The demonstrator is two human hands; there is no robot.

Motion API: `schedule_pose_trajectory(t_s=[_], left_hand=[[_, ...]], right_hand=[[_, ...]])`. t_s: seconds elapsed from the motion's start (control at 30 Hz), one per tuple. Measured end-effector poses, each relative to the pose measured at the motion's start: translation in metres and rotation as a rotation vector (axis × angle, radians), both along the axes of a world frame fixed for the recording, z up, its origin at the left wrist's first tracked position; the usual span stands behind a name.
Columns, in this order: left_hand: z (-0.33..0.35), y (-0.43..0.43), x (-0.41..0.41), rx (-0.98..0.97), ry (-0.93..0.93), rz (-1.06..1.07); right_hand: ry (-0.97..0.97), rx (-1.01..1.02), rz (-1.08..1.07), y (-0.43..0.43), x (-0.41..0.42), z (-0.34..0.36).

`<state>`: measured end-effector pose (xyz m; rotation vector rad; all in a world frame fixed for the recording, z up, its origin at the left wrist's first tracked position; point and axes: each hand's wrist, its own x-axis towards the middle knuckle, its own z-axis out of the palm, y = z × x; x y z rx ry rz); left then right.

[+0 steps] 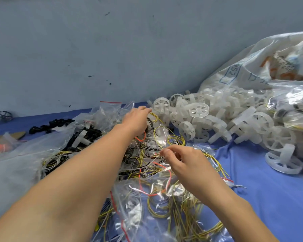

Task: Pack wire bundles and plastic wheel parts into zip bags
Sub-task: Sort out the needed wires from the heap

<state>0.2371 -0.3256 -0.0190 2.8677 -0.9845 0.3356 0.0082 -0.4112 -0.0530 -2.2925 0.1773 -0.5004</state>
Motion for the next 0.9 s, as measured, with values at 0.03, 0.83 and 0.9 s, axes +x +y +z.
schedule_pose_trajectory(t_s=[0.03, 0.83, 0.9], left_hand=[[0.000, -0.003, 0.004, 0.114, -0.059, -0.014], [0.035, 0.119, -0.156, -0.398, -0.143, -0.319], [0.028, 0.130, -0.168, -0.452, -0.130, -0.288]], right_hand=[[-0.009, 0.010, -0.010, -0.002, 0.001, -0.001], [-0.201, 0.031, 0.240, 0.035, -0.002, 0.033], [-0.201, -0.013, 0.302, 0.049, -0.004, 0.031]])
